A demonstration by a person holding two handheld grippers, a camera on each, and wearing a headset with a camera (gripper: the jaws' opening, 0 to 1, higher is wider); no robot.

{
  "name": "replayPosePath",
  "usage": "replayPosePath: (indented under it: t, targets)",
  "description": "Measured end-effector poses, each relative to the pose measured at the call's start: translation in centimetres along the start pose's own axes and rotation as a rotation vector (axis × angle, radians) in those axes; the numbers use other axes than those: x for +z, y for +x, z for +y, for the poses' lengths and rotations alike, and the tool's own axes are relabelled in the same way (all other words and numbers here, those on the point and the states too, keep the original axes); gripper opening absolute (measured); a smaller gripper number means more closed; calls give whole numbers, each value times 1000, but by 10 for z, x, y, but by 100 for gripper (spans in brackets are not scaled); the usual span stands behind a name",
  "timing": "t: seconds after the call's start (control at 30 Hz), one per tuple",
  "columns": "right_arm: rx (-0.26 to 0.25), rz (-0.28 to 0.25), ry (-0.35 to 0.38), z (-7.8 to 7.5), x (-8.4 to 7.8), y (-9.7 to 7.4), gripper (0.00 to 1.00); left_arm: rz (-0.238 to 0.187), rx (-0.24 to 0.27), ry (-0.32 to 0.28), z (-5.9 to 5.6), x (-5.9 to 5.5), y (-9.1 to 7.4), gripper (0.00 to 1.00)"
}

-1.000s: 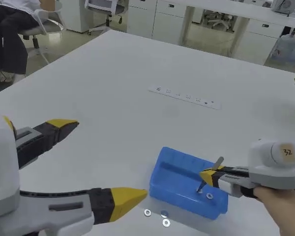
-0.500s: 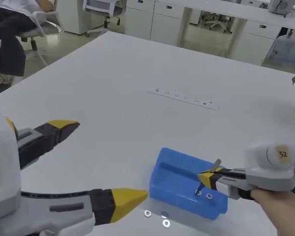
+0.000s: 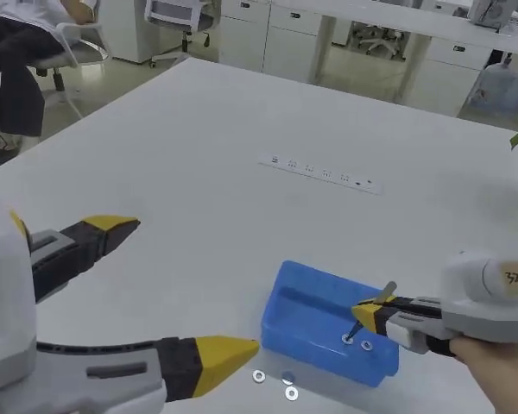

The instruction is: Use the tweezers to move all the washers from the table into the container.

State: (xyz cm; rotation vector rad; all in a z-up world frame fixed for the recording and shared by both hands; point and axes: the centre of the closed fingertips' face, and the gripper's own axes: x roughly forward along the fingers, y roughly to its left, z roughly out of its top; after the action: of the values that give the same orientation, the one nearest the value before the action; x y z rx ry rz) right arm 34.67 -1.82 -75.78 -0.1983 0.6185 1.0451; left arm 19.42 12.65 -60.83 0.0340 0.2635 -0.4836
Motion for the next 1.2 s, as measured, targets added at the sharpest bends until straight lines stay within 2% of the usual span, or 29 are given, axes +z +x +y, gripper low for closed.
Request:
replayPosePath:
  t: [0.23,0.37,0.6,0.83,1.03,1.2]
  targets:
    - [11,-56,-12,15,15,-13,3,1,-13,0,-3,0,4,95]
    - [33,-97,-22,32,28,-20,3,6,-18,3,-5,0,5,95]
    - [127,-132,-40,71,39,-20,3,12,-28,4,-9,-1,7,95]
    - [220,-83,-58,101,25,-5,3,12,-30,8,-9,-1,7,94]
    - [255,-19,-49,109,3,8,3,17,-21,5,-7,-4,4,94]
    - [263,40,-50,109,-15,16,3,21,-13,3,-6,-5,2,94]
